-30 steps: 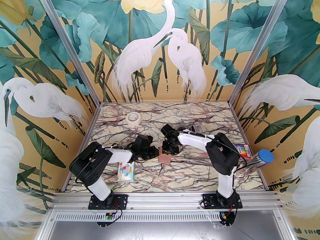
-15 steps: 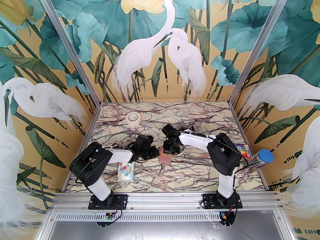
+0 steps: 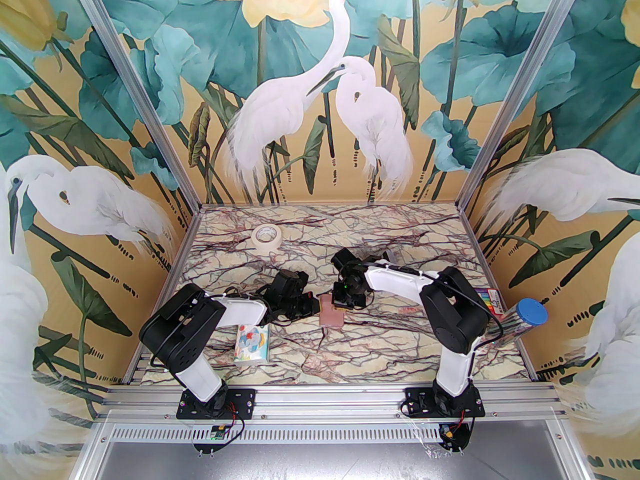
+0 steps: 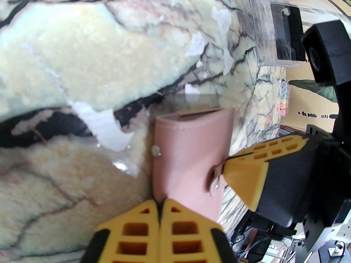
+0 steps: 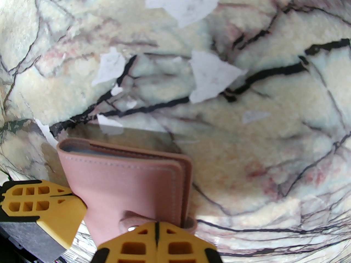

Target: Put the credit cards into the card holder

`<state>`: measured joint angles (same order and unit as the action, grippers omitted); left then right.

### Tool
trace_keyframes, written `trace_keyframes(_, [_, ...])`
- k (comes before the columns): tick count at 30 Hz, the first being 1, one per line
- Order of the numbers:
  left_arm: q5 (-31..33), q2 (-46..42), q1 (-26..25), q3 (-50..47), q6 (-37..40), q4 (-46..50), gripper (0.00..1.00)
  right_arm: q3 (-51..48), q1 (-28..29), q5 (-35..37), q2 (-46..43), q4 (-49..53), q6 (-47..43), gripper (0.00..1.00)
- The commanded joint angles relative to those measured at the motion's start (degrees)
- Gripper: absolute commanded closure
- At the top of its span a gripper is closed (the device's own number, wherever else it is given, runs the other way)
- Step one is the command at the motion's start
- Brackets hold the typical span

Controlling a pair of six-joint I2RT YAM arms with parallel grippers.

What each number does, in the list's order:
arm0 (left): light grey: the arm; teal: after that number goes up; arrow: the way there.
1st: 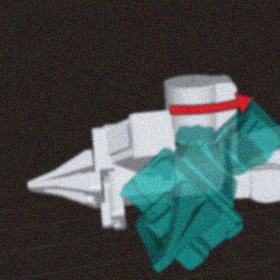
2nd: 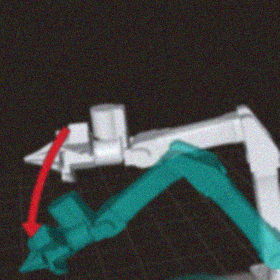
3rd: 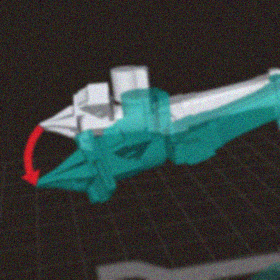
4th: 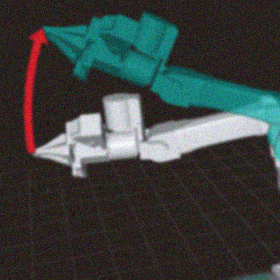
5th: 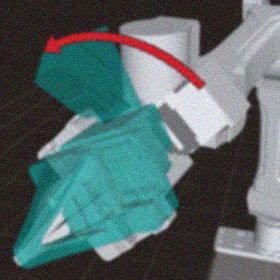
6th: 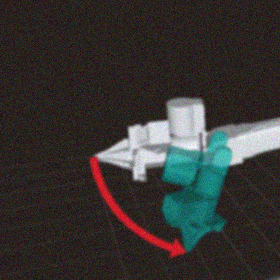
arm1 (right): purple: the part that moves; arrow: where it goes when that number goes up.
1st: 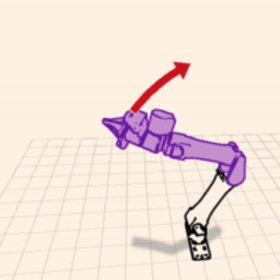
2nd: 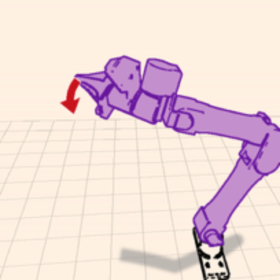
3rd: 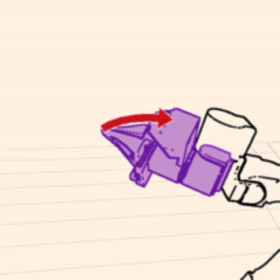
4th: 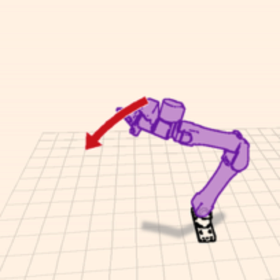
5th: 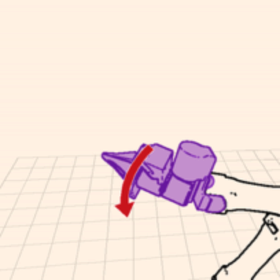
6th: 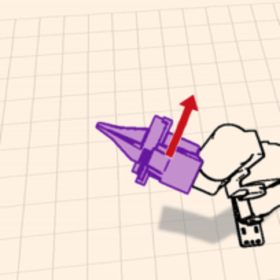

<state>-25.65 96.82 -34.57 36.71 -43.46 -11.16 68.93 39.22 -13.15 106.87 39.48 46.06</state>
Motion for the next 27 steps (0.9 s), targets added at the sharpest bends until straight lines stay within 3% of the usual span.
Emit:
trace_keyframes(1, [3.1, 0.6, 0.0, -0.2, 1.3, 4.8, 1.00, -1.0, -0.2, 1.9, -2.5, 2.3, -0.5, 0.97])
trace_keyframes(6, [3.2, 0.4, -0.1, -0.1, 1.3, 5.0, 1.00, 1.1, 1.0, 2.2, -4.1, 4.3, -0.6, 0.78])
trace_keyframes(11, [3.5, 0.1, 0.0, 0.2, 1.4, 5.4, 1.00, 3.9, 2.4, 4.0, -2.7, 6.7, -0.4, 0.69])
trace_keyframes(17, [3.6, 0.3, 0.0, 0.1, 1.2, 5.1, 1.00, 5.8, 4.0, 4.1, -0.2, 7.2, 0.1, 0.65])
trace_keyframes(27, [3.5, 0.6, 0.0, -0.3, 1.2, 4.5, 1.00, 8.4, 4.5, 4.1, 3.7, 8.3, -0.7, 0.71])
